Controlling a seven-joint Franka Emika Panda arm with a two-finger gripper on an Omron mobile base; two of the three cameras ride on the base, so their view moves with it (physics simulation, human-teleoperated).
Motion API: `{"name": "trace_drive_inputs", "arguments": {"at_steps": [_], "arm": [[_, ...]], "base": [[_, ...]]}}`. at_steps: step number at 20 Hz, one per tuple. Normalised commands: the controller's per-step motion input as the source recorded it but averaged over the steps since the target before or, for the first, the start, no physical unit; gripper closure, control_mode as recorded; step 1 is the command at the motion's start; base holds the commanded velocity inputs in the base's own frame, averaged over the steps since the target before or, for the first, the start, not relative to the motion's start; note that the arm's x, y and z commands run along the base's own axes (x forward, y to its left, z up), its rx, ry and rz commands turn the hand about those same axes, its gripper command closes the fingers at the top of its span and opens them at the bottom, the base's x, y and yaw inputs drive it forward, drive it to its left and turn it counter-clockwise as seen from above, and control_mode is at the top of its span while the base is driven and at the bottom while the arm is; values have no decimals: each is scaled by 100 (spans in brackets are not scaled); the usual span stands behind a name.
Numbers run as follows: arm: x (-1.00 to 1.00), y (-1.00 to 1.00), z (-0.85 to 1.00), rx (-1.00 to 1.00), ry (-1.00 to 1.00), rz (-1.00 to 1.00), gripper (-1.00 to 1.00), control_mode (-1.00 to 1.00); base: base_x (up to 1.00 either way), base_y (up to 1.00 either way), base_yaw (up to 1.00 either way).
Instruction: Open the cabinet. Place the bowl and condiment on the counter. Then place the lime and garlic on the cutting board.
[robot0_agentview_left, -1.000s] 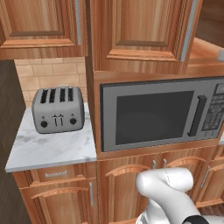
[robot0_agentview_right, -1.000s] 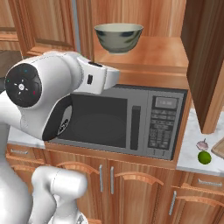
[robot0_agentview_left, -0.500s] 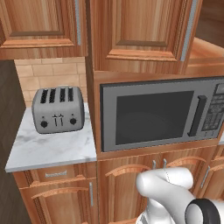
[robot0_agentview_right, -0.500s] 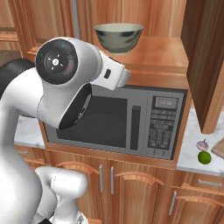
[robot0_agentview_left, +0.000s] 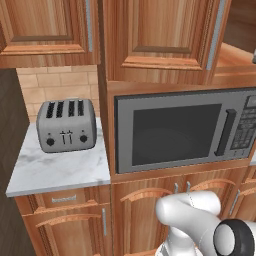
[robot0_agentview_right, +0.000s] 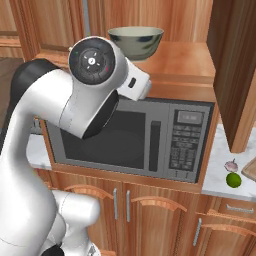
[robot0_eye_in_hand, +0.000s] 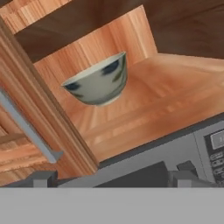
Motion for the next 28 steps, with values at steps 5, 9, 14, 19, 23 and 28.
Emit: {"name": "trace_drive_inputs", "arguments": {"at_steps": [5, 9, 14, 19, 23, 28], "arm": [[38, 4, -5, 10, 5, 0, -100, -100], [36, 0, -4, 10, 3, 2, -100, -100], [29, 0, -14, 9, 0, 3, -100, -100], [34, 0, -13, 8, 0, 4, -100, -100], [38, -1, -13, 9, 0, 6, -100, -100], [44, -5, -7, 11, 1, 6, -100, -100]], "base": [[0, 0, 0], [0, 0, 0], [0, 0, 0], [0, 0, 0], [0, 0, 0], [0, 0, 0]]}}
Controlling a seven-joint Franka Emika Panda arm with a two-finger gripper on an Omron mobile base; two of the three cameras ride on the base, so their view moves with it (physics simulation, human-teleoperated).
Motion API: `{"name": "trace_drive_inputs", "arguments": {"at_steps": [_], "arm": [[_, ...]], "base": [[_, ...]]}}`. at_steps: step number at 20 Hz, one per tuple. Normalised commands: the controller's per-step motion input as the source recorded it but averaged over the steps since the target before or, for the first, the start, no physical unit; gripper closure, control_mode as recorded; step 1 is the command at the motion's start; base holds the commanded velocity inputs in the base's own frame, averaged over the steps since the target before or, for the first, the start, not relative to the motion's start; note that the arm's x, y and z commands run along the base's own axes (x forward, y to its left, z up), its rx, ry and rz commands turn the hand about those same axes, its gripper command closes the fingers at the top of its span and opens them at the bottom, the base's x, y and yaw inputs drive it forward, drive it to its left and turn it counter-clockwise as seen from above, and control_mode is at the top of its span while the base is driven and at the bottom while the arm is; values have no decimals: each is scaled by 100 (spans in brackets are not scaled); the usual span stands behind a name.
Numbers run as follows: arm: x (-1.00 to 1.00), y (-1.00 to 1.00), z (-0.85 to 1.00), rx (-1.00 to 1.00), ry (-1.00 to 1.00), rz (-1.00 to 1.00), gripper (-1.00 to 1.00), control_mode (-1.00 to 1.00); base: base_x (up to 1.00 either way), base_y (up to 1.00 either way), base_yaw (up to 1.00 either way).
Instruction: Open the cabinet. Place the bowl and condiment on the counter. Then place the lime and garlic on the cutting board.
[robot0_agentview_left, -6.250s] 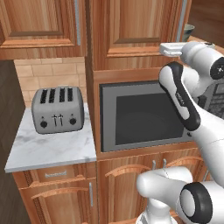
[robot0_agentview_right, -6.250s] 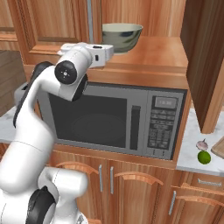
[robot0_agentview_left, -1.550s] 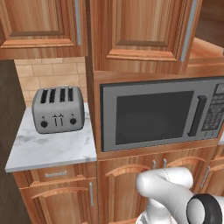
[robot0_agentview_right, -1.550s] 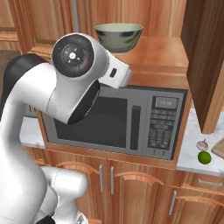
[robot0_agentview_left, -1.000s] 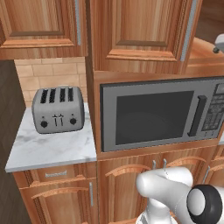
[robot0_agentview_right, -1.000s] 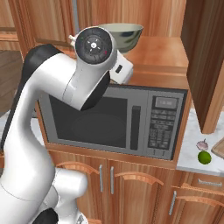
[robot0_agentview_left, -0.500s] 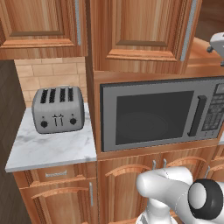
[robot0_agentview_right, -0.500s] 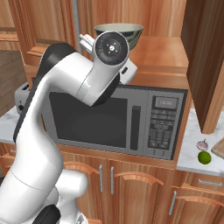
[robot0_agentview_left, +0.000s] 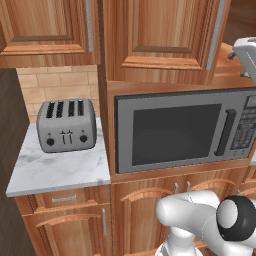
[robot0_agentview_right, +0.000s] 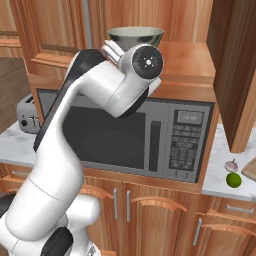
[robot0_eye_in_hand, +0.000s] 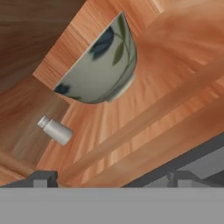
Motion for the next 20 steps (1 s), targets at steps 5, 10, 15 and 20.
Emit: {"name": "trace_drive_inputs", "arguments": {"at_steps": [5, 10, 15, 20], "arm": [[48, -8, -3, 11, 1, 7, -100, -100], [41, -3, -4, 9, 1, 6, -100, -100], [30, 0, 0, 6, 3, 3, -100, -100], [23, 1, 0, 4, 4, 0, -100, -100]], "base": [[0, 0, 0], [0, 0, 0], [0, 0, 0], [0, 0, 0]]}}
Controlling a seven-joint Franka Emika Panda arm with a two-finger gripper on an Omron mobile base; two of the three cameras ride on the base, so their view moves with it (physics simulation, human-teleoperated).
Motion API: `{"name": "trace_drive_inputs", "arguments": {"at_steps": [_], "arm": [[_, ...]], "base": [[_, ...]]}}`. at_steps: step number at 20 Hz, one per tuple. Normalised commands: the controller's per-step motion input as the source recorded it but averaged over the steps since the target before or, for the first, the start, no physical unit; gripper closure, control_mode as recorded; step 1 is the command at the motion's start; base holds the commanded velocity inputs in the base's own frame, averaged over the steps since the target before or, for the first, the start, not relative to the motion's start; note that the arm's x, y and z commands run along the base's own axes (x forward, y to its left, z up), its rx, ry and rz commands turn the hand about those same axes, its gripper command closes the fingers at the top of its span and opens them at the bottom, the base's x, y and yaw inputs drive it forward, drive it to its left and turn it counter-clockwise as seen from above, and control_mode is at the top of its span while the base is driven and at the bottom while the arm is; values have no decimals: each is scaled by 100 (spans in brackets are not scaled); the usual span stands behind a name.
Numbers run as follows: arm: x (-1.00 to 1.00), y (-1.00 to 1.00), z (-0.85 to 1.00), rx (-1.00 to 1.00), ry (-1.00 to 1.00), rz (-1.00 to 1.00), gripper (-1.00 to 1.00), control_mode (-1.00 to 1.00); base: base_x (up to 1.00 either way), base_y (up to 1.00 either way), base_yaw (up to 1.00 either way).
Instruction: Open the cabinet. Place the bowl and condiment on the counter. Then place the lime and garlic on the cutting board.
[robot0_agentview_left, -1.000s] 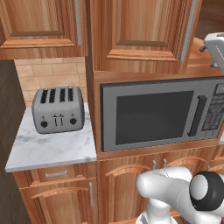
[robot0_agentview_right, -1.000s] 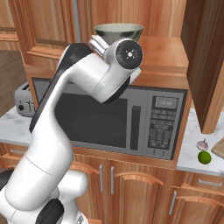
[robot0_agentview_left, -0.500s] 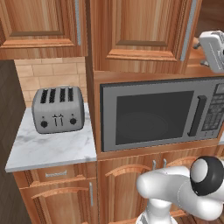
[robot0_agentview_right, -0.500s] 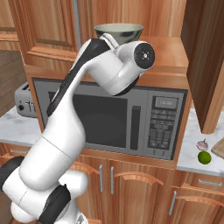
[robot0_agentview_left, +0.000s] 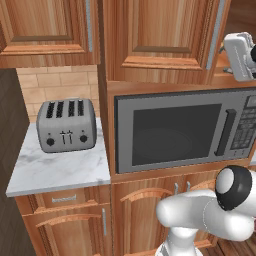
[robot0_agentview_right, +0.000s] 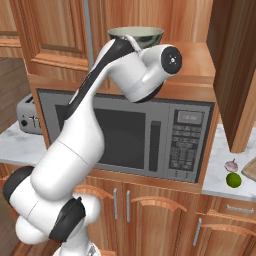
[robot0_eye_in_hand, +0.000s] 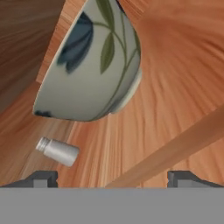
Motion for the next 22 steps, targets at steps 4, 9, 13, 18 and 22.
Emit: {"name": "trace_drive_inputs", "arguments": {"at_steps": [4, 9, 13, 18, 22], "arm": [[23, 6, 0, 3, 5, 0, -100, -100], [18, 12, 0, 2, 3, 0, -100, -100], [15, 11, 0, 2, 3, 0, -100, -100], [15, 12, 0, 3, 3, 0, -100, -100], [16, 13, 0, 3, 3, 0, -100, -100]], "base": [[0, 0, 0], [0, 0, 0], [0, 0, 0], [0, 0, 0], [0, 0, 0]]}}
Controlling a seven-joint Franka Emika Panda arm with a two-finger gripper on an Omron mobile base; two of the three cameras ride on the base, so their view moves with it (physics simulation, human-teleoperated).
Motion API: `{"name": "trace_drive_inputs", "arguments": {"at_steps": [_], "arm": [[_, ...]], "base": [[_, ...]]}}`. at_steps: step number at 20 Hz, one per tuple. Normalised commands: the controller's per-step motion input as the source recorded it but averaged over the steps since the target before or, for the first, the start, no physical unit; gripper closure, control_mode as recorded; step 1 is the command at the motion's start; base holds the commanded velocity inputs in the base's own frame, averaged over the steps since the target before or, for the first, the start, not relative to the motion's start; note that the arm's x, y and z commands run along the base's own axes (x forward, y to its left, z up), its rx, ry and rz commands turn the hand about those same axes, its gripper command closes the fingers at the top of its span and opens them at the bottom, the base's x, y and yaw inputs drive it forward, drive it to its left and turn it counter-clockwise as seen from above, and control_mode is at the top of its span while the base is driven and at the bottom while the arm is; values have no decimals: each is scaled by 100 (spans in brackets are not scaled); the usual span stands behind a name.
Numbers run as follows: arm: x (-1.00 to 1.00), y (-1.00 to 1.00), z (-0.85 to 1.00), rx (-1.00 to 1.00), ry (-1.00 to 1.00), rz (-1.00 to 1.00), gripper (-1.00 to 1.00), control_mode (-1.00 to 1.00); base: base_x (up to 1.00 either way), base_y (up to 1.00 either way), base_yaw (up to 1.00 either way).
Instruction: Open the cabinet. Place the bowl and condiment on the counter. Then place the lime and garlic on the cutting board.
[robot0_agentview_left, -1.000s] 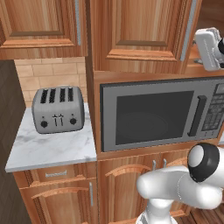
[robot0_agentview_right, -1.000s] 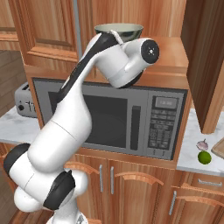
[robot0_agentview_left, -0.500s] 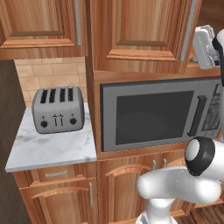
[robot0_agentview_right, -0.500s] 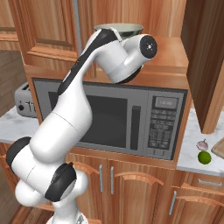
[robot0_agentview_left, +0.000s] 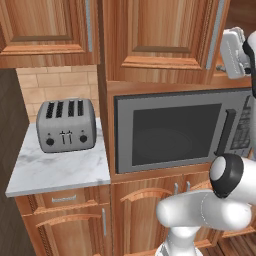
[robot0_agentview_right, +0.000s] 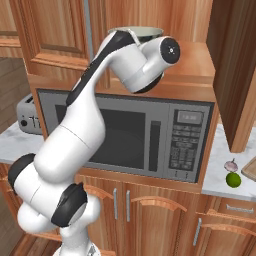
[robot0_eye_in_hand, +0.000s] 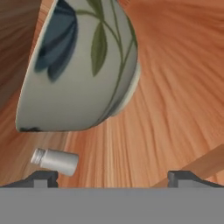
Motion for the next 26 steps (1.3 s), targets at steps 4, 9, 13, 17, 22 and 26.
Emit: {"name": "trace_drive_inputs", "arguments": {"at_steps": [4, 9, 13, 17, 22, 26], "arm": [[5, 27, 0, 2, 2, 0, -100, -100], [1, 38, 0, 0, 1, 0, -100, -100], [0, 33, 0, 0, 0, 0, -100, -100], [-25, 12, 0, 3, -3, 2, -100, -100], [-59, 0, 0, 13, -6, 6, -100, -100], [-57, 6, 0, 14, -2, 12, -100, -100]], "base": [[0, 0, 0], [0, 0, 0], [0, 0, 0], [0, 0, 0], [0, 0, 0], [0, 0, 0]]}}
